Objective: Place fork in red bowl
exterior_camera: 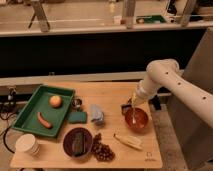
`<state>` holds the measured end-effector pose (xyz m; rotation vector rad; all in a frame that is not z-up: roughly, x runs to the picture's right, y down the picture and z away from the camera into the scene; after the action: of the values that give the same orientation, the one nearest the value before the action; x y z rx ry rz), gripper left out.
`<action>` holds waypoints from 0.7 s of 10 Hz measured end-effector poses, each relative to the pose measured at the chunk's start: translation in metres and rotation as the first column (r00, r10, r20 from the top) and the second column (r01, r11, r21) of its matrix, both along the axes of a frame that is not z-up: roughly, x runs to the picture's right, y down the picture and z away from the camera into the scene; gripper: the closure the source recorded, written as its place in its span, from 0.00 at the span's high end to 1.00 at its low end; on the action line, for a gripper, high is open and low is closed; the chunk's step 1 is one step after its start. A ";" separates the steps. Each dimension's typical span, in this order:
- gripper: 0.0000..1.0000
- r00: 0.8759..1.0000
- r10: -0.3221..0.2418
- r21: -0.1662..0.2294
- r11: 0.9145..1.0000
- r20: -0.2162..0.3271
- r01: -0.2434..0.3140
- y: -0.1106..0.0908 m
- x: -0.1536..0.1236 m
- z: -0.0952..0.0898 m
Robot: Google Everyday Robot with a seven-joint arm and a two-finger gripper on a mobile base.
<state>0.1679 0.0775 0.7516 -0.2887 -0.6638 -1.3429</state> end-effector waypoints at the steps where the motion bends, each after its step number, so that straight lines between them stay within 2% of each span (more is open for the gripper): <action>1: 0.00 1.000 -0.001 -0.002 1.000 0.007 0.001 0.002 -0.001 -0.001; 7: 0.00 1.000 -0.001 -0.019 1.000 0.012 0.001 0.016 0.012 -0.005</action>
<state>0.1795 0.0940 0.7463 -0.2964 -0.6870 -1.3408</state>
